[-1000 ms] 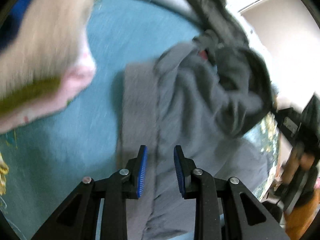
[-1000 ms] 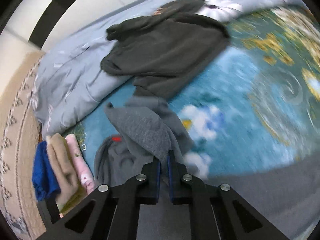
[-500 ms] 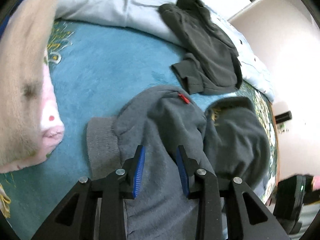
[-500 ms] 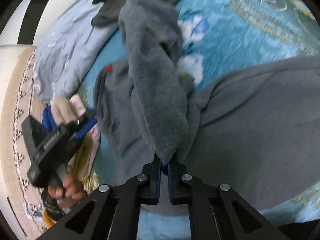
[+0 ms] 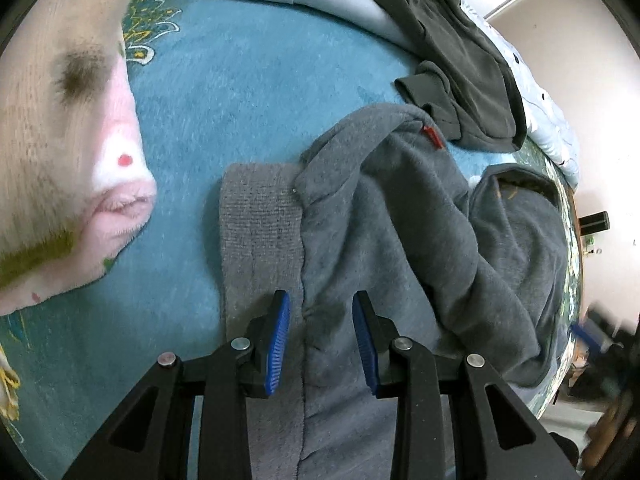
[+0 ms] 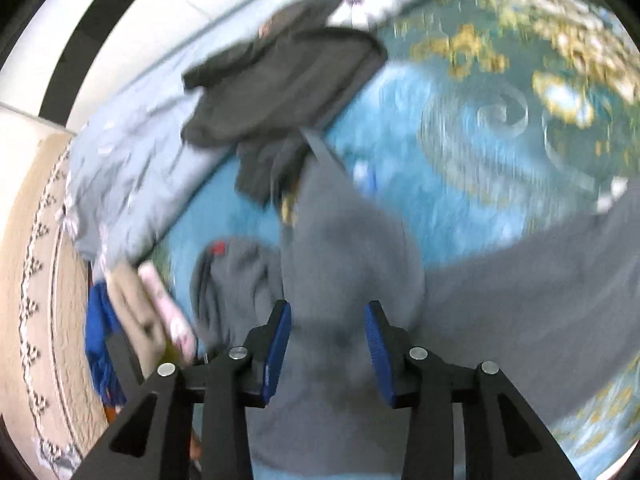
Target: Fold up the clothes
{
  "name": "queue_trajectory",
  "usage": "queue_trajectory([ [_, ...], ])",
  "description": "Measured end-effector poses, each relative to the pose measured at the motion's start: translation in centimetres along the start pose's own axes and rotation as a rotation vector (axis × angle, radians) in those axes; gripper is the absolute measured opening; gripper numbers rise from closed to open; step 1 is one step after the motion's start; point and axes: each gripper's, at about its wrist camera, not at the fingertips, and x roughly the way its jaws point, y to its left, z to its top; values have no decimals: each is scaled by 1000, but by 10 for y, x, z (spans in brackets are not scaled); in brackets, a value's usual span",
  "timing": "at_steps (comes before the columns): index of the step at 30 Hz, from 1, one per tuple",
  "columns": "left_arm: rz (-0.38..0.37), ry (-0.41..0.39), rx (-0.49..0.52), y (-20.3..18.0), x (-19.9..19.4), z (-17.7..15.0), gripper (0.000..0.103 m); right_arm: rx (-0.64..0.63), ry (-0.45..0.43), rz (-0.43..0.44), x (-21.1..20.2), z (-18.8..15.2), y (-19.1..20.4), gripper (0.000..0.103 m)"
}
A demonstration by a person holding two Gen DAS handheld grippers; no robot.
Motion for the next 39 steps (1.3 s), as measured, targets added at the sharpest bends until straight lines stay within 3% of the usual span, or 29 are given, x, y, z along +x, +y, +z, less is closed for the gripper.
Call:
queue_trajectory([
  [6, 4, 20, 23, -1, -1, -3, 33, -157, 0, -127, 32, 52, 21, 42],
  [11, 24, 36, 26, 3, -3, -5, 33, -270, 33, -262, 62, 64, 17, 43],
  [15, 43, 50, 19, 7, -3, -7, 33, -105, 53, -242, 76, 73, -24, 43],
  [20, 73, 65, 22, 3, 0, -6, 33, 108, 68, -98, 93, 79, -57, 42],
  [22, 86, 73, 22, 0, 1, -4, 33, 143, 73, -89, 99, 79, -59, 34],
  [24, 91, 76, 17, -2, 0, -3, 33, 173, 51, -68, 97, 80, -63, 15],
  [25, 90, 76, 16, -3, 0, -1, 33, 178, 39, -66, 94, 81, -66, 6],
  [30, 105, 83, 25, -7, 6, 4, 33, 181, -66, -62, 44, 90, -93, 5],
  [34, 115, 84, 26, -8, 11, 7, 34, 160, -199, -186, -28, 98, -126, 5],
  [37, 103, 84, 11, -6, 11, 10, 34, 230, -317, -222, -84, 94, -164, 5],
  [39, 95, 84, 1, -4, 11, 11, 34, 280, -346, -284, -105, 88, -191, 5],
])
